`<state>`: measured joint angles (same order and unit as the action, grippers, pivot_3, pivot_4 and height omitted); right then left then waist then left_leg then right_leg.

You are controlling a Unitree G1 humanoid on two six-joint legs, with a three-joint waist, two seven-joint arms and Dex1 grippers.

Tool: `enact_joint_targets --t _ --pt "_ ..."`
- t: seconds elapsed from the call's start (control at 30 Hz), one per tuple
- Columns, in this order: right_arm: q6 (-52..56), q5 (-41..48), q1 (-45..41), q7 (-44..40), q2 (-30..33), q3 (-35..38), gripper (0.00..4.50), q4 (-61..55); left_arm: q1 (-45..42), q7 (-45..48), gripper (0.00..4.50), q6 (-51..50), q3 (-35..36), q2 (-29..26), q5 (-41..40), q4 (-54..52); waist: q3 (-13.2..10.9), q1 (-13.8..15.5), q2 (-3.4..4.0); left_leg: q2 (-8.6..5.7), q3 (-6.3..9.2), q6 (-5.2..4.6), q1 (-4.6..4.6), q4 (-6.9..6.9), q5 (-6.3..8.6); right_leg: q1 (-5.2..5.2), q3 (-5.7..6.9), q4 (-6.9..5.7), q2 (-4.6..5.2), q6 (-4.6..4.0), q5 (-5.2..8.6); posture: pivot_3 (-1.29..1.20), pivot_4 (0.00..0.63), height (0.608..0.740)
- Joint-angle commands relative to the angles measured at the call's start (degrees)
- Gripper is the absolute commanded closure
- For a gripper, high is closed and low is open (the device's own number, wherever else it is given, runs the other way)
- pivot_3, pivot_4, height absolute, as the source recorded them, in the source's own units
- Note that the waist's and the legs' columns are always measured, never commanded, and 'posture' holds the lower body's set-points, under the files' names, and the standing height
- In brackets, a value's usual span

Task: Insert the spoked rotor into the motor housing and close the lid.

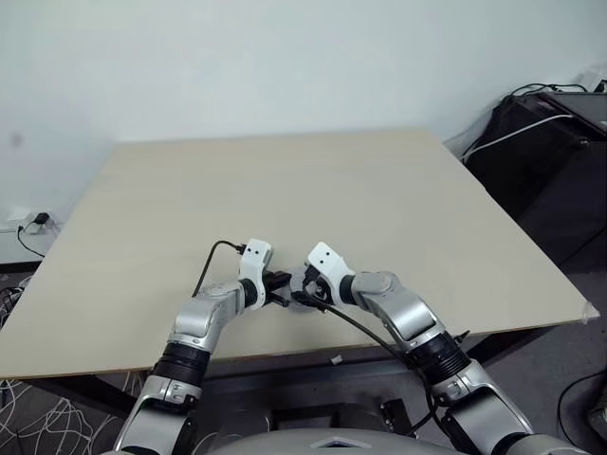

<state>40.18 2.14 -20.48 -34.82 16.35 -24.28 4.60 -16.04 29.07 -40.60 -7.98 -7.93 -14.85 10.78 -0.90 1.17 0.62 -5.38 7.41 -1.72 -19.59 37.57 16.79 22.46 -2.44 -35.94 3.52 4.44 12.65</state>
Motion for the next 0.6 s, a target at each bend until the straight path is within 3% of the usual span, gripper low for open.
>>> enact_joint_targets --t 0.03,0.07,0.1,0.17,0.4,0.6 --pt "2.49 -1.7 1.61 0.75 1.02 -0.86 1.21 2.06 1.24 1.31 4.5 -2.48 -1.9 0.48 -0.64 -0.89 0.0 0.04 0.0 0.0 0.0 0.0 0.0 0.0 0.0 0.0 0.0 0.0 0.0 0.0 0.0 0.0 0.0 0.74" --pt "2.47 -1.61 1.66 0.66 1.01 -0.82 1.21 1.89 1.42 1.26 4.5 -2.46 -1.98 0.59 -0.52 -1.02 0.01 0.08 -0.01 0.0 0.01 0.0 0.0 -0.01 0.0 0.0 0.0 0.0 0.0 0.0 0.0 0.0 0.0 0.74" --pt "2.46 -1.56 1.69 0.63 1.0 -0.78 0.49 1.76 1.56 1.18 4.5 -2.29 -1.94 0.74 -0.42 -1.07 0.01 0.09 -0.01 -0.01 0.01 0.01 0.0 -0.02 0.0 0.0 0.0 0.0 0.0 0.0 0.0 0.0 0.0 0.74" --pt "2.48 -1.39 1.7 0.63 0.91 -0.56 0.03 1.49 1.72 1.23 4.5 -1.98 -2.02 0.86 -0.17 -1.11 0.02 0.13 -0.02 -0.01 0.02 0.01 0.0 -0.02 0.01 0.0 0.0 0.01 0.01 -0.01 0.01 0.0 0.0 0.74" --pt "2.99 -0.43 2.67 0.87 1.45 1.55 0.03 -3.34 2.03 1.35 4.5 -1.9 -1.77 0.89 0.01 -1.3 0.0 0.58 -0.03 -0.02 0.02 0.0 -0.01 -0.04 0.01 0.01 0.0 0.02 0.01 -0.01 0.01 0.0 0.0 0.74" --pt "5.49 2.58 5.34 -4.31 6.8 1.18 0.03 -14.88 2.03 1.59 4.5 -1.85 -1.67 0.93 0.06 -1.35 -0.05 0.94 -0.09 -0.04 0.03 -0.04 -0.08 -0.04 0.04 0.04 -0.01 0.07 0.03 0.04 0.04 0.0 0.0 0.74"
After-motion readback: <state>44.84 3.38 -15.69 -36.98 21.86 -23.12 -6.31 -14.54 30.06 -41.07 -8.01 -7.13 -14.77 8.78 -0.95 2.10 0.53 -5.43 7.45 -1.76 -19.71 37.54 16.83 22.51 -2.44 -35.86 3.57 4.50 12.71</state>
